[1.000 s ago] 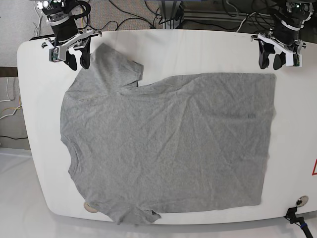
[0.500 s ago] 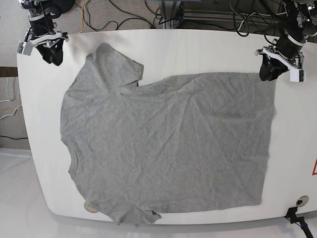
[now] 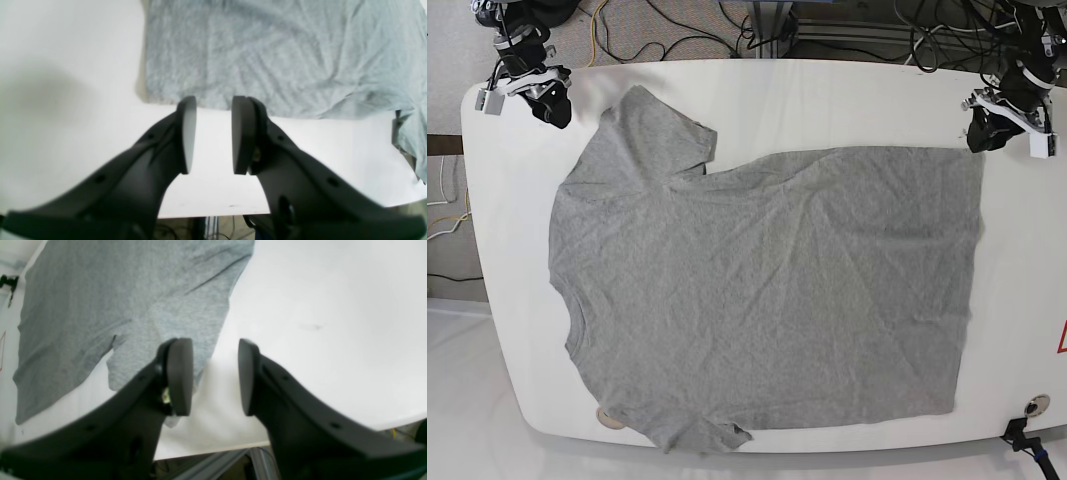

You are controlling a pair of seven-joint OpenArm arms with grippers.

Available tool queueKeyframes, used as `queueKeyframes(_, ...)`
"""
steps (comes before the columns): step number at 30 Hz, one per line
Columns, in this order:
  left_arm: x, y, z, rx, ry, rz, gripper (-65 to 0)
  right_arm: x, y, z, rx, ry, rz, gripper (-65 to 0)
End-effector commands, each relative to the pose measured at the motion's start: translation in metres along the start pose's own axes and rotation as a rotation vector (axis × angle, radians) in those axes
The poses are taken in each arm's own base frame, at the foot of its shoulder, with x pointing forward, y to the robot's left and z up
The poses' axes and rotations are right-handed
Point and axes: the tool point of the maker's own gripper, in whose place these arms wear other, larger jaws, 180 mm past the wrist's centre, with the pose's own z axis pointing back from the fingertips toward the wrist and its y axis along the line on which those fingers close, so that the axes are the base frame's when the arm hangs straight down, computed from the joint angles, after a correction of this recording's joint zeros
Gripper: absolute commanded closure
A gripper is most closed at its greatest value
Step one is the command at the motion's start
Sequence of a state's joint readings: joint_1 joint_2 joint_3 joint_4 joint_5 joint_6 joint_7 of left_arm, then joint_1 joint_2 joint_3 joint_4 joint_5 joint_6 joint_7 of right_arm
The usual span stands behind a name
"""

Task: Fold the T-shirt properly
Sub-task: 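Position the left gripper at the shirt's shoulder edge and close it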

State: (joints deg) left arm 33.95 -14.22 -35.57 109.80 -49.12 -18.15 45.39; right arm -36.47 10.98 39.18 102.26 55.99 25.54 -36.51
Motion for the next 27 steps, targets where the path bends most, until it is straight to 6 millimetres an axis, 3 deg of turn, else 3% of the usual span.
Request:
queueKeyframes(1,0.007,0.009,0.001,0.012,-0.024,0.004,-17.8,0.008,0.006,0.001,0.027,-0.014,0.008,-20.7)
queueKeyframes(13,-0.023,0.049,-0.012,0.07,0.03,0.154,-19.1,-0.001,0.009,0.0,0.03,0.051,0.015,-19.5)
queueKeyframes(23,-0.021,0.047,-0.033,0.045,0.013,0.214,-18.8,0.002,0.009,0.001,0.023,0.038,0.018,-17.6)
queueKeyframes(27,-0.018,0.042,-0.042,0.031,-0.004,0.236,-18.5,0.003,0.014,-0.002,0.041,0.029,0.022,-11.9)
